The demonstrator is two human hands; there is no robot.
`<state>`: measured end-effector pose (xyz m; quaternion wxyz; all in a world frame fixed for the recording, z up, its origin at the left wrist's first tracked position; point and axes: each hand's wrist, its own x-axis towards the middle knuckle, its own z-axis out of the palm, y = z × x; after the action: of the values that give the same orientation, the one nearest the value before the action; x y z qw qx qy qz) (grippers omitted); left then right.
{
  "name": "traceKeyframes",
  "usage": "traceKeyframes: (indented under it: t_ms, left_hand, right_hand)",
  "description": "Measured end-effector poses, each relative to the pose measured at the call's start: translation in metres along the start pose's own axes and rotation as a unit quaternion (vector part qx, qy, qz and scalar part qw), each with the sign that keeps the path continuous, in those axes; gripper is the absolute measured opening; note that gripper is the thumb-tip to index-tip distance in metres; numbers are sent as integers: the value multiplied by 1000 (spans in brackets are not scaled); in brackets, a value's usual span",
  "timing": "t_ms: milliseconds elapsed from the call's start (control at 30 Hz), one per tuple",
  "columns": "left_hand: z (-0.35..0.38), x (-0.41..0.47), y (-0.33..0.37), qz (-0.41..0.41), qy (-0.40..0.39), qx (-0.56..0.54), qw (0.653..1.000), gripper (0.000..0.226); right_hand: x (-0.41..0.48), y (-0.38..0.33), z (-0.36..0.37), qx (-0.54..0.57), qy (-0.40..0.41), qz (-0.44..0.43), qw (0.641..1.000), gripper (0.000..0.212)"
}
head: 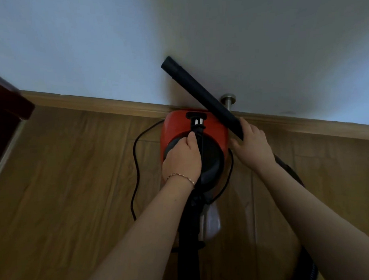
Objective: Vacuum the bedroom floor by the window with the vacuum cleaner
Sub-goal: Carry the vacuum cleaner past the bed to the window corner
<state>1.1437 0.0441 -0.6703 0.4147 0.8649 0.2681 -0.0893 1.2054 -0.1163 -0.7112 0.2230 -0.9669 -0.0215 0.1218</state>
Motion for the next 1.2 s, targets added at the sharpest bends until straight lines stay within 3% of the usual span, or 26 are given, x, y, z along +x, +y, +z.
traceKeyframes:
  t_ms: [167,300,567,800,1067,1200]
  left_hand:
    - [8,1,3,-4,14,-18,1000,61]
    - [15,4,0,-14,62,-16,998,69]
    - [15,7,0,-7,47,-31,998,70]
    - [6,9,5,-47,-34,-107,993,61]
    - [10,8,12,-72,-6,-78,994,73]
    - [9,13,6,-98,-48,-148,983,48]
  right_hand:
    - [15,5,10,-6,0,25,1000,66]
    - [22,7,17,11,63,25,998,42]
    - [-2,19,7,4,43,-98,994,33]
    - [-24,-3,-11,36,42,-116,992,44]
    - [-34,-32,-10,22,36,-176,984,47]
    - [-32,-35,-9,36,33,-174,984,47]
